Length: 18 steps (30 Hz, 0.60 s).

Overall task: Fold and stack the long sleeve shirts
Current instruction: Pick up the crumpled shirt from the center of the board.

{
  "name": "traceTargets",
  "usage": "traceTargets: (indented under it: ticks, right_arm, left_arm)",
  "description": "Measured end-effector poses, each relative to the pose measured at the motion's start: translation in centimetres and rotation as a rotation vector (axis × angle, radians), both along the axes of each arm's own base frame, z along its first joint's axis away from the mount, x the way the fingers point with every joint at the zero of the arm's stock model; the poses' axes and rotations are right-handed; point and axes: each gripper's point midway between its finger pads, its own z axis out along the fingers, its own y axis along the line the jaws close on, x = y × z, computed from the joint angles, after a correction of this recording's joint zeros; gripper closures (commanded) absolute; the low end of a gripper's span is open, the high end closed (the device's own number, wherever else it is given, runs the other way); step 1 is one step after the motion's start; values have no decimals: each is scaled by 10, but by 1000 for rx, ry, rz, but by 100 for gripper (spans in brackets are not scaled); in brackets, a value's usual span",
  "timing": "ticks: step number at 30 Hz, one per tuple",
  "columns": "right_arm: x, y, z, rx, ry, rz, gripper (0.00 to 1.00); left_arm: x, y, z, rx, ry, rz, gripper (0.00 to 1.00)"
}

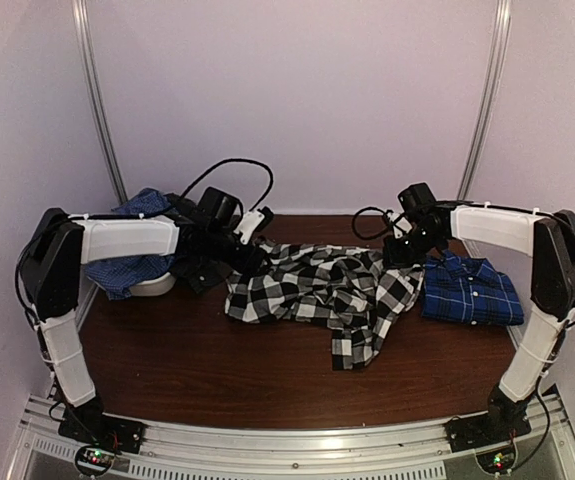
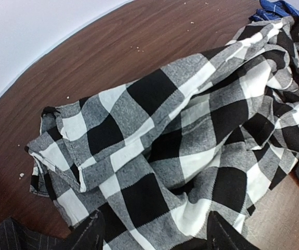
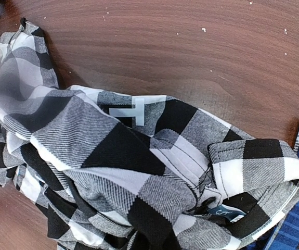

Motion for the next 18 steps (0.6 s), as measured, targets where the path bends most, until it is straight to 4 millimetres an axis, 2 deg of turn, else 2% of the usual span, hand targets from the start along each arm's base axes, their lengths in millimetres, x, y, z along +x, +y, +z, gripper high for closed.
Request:
traceTargets:
  ticks: [4,9,14,18]
  right_arm:
    - [-2,2,7,15,-9,15,100]
    - [-6,5,25,44,-39,28,100]
    - [-10,7,42,71,-67,41,100]
    - [-14,7,47,80,-66,47,100]
  left_arm:
    - [17,-9,-8,44,-40,-34,31]
    - [36,-20,-15,90,-98,-77,30]
    - [44,-28,-36,146,-121,-125,28]
    - [49,-40,-54,190,-136,-158,28]
